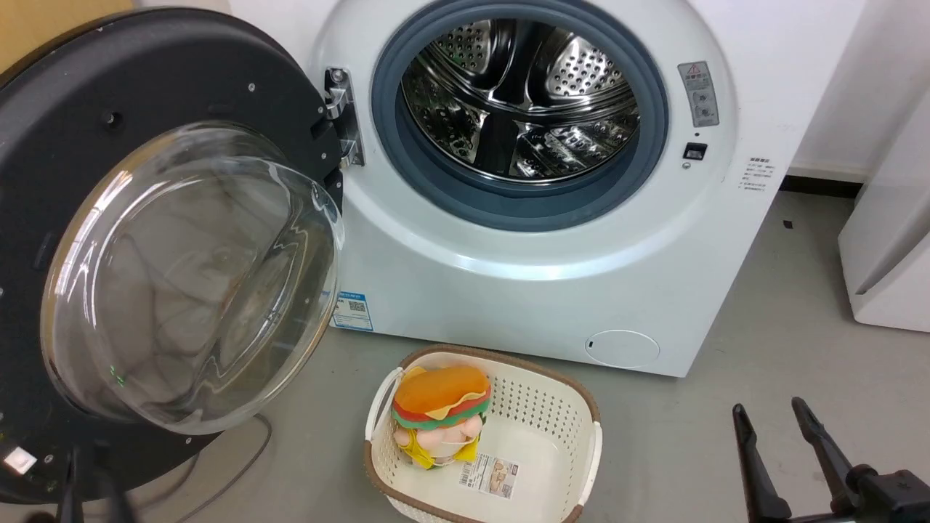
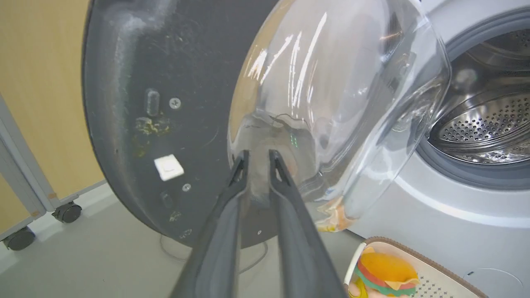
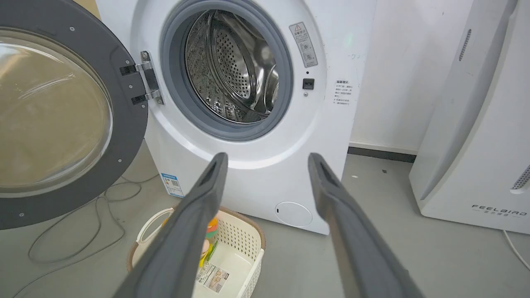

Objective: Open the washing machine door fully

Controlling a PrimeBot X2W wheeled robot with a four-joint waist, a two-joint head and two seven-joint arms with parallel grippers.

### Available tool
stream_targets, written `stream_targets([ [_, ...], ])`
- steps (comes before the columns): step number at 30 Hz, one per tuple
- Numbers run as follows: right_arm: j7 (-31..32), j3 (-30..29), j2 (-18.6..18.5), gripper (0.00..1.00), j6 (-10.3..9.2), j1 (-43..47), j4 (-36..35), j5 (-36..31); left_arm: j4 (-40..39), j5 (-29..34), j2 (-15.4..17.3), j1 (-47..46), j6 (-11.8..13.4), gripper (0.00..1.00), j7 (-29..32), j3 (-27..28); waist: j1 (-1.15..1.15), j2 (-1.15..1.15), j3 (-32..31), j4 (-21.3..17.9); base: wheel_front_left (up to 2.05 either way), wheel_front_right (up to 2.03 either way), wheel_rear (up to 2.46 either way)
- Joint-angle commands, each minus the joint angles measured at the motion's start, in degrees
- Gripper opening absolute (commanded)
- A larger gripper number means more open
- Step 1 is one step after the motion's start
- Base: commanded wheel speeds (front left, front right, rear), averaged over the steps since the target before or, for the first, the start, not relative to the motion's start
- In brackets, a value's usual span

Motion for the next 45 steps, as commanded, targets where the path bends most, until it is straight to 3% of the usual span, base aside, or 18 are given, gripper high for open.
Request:
stream_targets([
  [1,-0.05,0.2,0.16,1.0,0.05,1.0,0.27,0.52,-1.6,0.82,-1.19,1.74,-0.13,1.0,-0.3,-0.81,0.0,0.0,-0.2,-0.19,0.0,0.0,0.0],
  [12,-0.15,1.18,0.16,1.0,0.05,0.4,1.29,0.01,-6.38,5.15,-4.48,5.58,-1.54,1.0,-0.3,-9.35,0.0,0.0,-1.02,-2.2,0.0,0.0,0.0],
  [22,1.02,1.15,0.16,1.0,0.05,0.48,1.62,-1.46,-8.28,10.64,-2.61,1.34,-3.37,1.0,3.53,-16.56,0.0,0.0,-1.4,-6.3,0.0,0.0,0.0],
  [43,1.74,1.59,0.16,1.0,0.05,0.81,2.43,-1.56,-3.44,9.26,-1.95,-1.74,-4.45,1.0,6.27,-18.67,0.0,0.0,-0.15,-10.68,0.0,0.0,0.0],
  [44,1.93,1.47,0.0,0.0,0.0,0.18,2.29,-1.43,-3.51,9.43,-2.09,-0.83,-4.32,0.0,6.54,-18.65,0.0,0.0,-0.14,-10.69,0.0,0.0,0.0],
  [45,1.94,1.44,0.0,0.0,0.0,0.15,2.29,-1.43,-3.52,9.44,-2.12,-0.79,-4.35,0.0,6.61,-18.67,0.0,0.0,-0.14,-10.7,0.0,0.0,0.0],
])
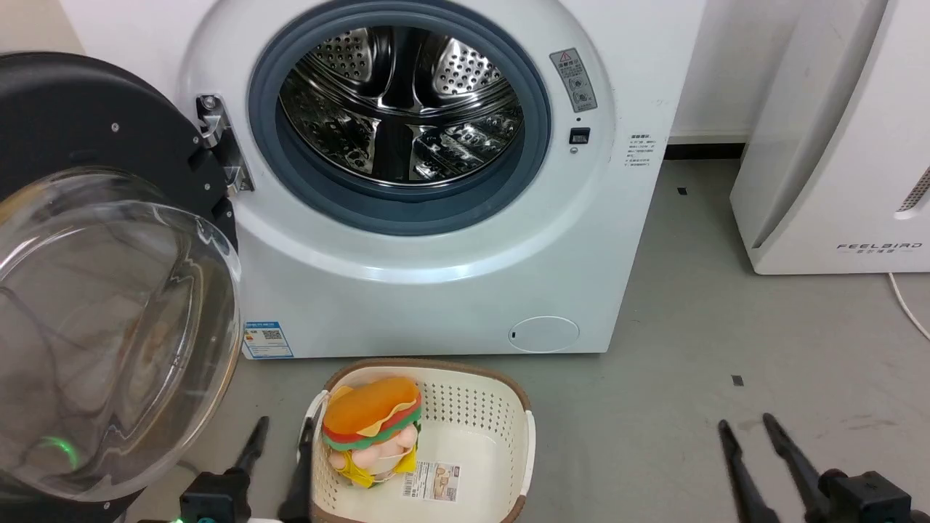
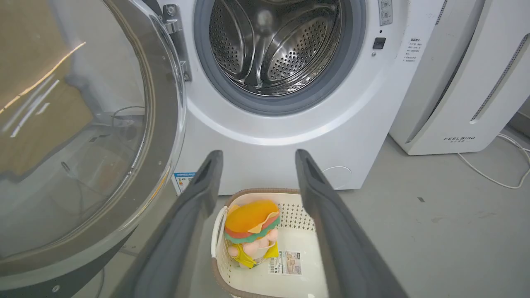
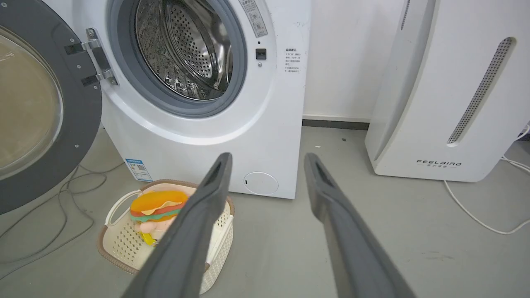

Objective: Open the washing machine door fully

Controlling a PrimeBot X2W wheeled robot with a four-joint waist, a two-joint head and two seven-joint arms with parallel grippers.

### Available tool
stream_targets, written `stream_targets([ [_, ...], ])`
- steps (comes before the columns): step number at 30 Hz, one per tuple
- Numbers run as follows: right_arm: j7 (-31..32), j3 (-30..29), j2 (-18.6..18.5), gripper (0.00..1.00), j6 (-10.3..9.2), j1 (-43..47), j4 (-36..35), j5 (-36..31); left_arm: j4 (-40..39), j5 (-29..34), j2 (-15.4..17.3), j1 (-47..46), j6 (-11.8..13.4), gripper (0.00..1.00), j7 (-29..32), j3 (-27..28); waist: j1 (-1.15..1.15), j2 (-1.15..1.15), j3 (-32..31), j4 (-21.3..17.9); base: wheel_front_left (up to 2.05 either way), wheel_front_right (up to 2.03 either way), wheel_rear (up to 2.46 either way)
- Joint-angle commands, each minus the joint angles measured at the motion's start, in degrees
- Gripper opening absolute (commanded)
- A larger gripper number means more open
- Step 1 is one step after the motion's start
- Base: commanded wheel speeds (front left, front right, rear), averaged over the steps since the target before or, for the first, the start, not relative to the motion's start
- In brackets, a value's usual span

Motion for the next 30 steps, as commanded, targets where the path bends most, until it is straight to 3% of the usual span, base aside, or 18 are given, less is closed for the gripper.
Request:
stream_targets([
  [1,0.01,-0.01,-0.01,0.0,0.0,-0.01,0.0,0.0,0.0,0.0,0.0,0.01,0.0,0.0,0.0,0.0,0.0,0.0,0.0,0.0,0.0,0.0,0.0],
  [30,0.73,0.25,0.03,0.0,0.01,-2.66,1.41,-1.03,-0.72,2.05,-1.1,-1.55,-0.35,0.0,1.87,1.19,0.0,0.0,0.2,0.07,0.0,0.0,0.0],
])
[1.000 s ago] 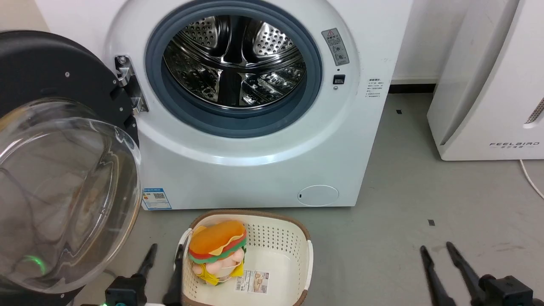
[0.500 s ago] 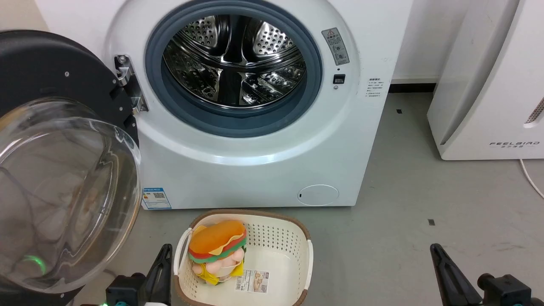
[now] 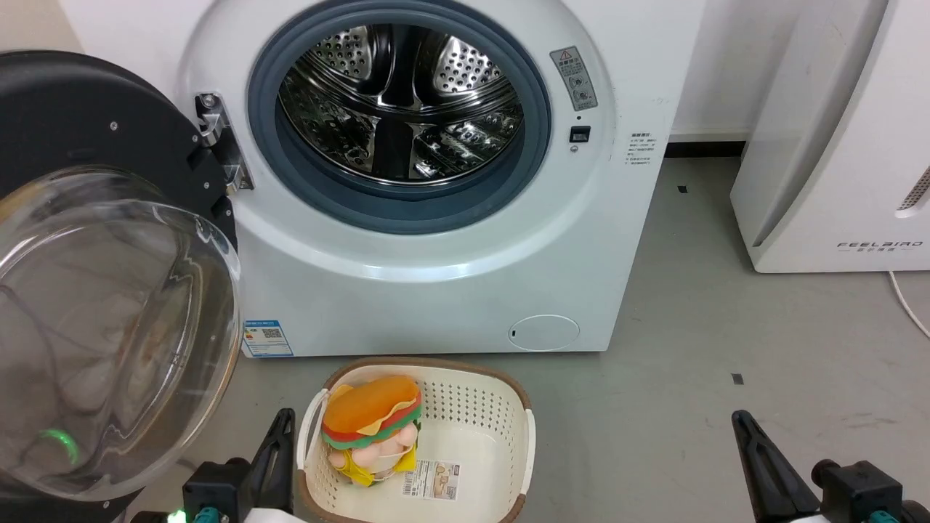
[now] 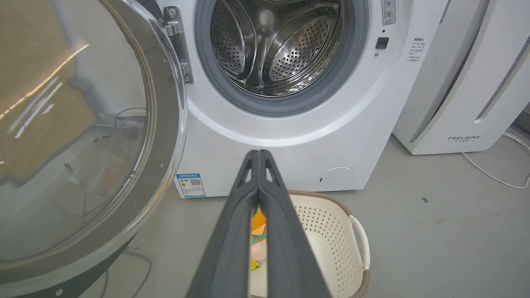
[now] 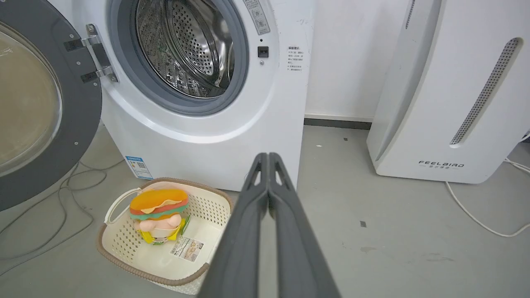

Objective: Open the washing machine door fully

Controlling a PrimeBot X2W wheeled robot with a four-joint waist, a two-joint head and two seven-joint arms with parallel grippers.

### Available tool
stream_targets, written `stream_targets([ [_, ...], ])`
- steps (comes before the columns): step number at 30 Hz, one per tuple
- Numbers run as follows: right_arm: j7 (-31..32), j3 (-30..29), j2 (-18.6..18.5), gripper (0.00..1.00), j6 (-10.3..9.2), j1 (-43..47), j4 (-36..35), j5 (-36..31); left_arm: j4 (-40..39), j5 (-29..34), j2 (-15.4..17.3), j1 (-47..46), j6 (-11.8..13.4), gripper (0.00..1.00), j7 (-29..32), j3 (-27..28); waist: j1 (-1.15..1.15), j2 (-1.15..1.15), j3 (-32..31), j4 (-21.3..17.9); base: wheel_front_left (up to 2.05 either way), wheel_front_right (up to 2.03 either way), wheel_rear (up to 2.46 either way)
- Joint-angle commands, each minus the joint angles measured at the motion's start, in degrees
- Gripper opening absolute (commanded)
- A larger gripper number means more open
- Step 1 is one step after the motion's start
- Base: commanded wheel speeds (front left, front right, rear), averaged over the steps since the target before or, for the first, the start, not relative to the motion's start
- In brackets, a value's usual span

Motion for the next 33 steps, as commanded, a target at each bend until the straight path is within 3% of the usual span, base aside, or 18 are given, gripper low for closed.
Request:
stream_targets([
  [1,0.2,0.12,0.04,0.0,0.01,-1.22,0.26,-0.6,-0.25,0.42,-0.08,-0.83,-0.19,0.0,0.36,0.29,0.0,0.0,0.01,0.01,0.0,0.0,0.0],
  [33,0.97,0.4,0.08,0.0,0.02,-4.06,1.76,-1.7,-1.02,2.61,-1.25,-2.5,-0.56,0.0,2.36,1.56,0.0,0.0,0.23,0.08,0.0,0.0,0.0],
])
